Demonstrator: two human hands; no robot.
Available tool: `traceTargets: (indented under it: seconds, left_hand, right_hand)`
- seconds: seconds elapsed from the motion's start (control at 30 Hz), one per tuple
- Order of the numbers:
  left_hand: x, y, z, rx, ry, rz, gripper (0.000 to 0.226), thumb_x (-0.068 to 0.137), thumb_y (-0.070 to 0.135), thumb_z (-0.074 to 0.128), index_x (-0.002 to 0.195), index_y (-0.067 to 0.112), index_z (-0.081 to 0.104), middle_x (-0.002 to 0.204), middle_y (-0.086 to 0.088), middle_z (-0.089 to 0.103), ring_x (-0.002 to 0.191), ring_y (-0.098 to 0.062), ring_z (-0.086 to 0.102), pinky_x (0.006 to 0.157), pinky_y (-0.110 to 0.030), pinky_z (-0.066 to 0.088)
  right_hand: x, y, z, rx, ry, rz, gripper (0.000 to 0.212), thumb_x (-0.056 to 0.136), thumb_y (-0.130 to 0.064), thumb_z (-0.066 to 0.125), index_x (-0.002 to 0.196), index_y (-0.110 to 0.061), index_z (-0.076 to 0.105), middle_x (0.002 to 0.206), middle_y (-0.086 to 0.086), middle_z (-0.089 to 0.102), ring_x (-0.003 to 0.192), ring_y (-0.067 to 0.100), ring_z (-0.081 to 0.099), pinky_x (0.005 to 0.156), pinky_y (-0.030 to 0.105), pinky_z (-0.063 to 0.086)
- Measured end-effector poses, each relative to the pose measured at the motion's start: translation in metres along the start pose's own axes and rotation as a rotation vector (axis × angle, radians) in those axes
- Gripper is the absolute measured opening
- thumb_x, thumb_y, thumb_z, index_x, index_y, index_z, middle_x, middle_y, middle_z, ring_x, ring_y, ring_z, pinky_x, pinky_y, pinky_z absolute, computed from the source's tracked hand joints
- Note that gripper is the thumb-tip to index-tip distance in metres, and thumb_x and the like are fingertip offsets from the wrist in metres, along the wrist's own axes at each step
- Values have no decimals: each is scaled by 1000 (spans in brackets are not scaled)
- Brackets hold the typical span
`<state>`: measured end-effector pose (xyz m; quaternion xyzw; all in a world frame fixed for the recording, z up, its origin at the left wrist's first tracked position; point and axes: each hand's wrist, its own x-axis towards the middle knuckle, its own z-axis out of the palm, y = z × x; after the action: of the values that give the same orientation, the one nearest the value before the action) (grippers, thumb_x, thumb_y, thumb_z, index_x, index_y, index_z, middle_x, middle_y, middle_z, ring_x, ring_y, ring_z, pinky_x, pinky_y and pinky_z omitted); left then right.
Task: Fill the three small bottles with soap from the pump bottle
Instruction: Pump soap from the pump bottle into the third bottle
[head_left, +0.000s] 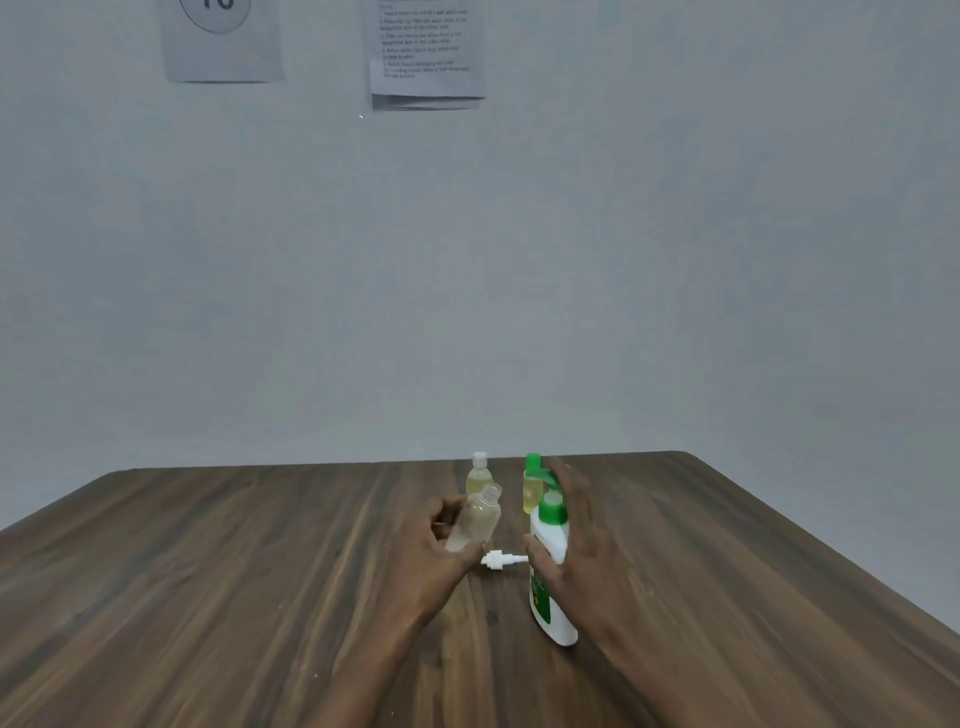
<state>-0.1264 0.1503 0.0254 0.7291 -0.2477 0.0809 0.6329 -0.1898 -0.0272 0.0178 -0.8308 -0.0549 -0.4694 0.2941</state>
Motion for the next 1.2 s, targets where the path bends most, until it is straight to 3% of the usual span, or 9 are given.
traceTargets:
  seconds: [0.07,0.23,0.43,0.63,0.77,0.9,0.97,1.13,1.2]
  left_hand:
    - [-4,-8,5,-46,-15,6,51,64,36,81,113,30,69,104,12,75,98,-7,70,85,-30,59]
    - [-10,-17,0,-128,-37,23,54,72,21,83,123,28,69,114,10,75,103,-4,70,81,-21,57]
    - [-9,-20,-1,-284,-55,-12,48,80,6,82,124,17,66,118,1,74,111,-16,70,88,-28,58]
    - [-9,-27,7,-420,-79,-47,53,79,22,78,130,19,63,117,-1,74,107,-19,72,86,-34,60]
    - [1,-14,10,-482,-88,-45,51,74,38,78,121,23,67,115,-7,74,106,-26,72,90,-39,58]
    - [21,16,13,-542,-146,-19,51,76,34,74,121,13,61,113,-14,72,94,-25,71,83,-37,59]
    - [27,30,16,-520,-225,-4,47,79,27,71,120,8,59,100,-13,71,82,-23,66,79,-34,57]
    - [24,42,24,-460,-316,0,51,76,29,72,119,5,57,87,-5,72,76,-20,65,87,-41,58]
    - [20,40,25,-450,-301,6,53,72,34,74,116,9,58,94,-6,76,77,-18,68,83,-33,61]
  right_hand:
    - [-4,0,2,-15,27,5,89,76,-14,74,148,-26,22,149,-9,30,134,7,36,104,22,37]
    - [-6,3,1,10,25,-15,93,76,-11,74,149,-27,18,147,-21,26,133,5,36,106,23,35]
    - [-3,2,1,35,29,-13,92,76,-17,74,148,-27,19,146,-18,29,131,5,39,102,23,39]
    - [-10,5,-3,374,-113,271,103,73,-38,78,146,-45,5,134,-18,51,121,-3,49,95,9,40]
    - [-19,19,7,398,-213,421,63,72,-35,76,118,-63,44,112,-24,64,105,-2,60,82,11,48]
    - [-22,29,17,290,-260,539,36,69,-45,67,103,-52,54,95,-17,68,91,4,65,83,37,56]
    - [-22,31,20,233,-272,525,34,72,-46,65,104,-45,54,92,-14,67,88,4,65,83,44,55]
    - [-21,17,18,197,-231,497,25,76,-34,62,99,-32,53,91,0,65,85,13,63,81,44,54]
    - [-21,11,16,242,-224,494,24,80,-23,62,102,-29,55,94,1,65,89,11,62,82,29,53]
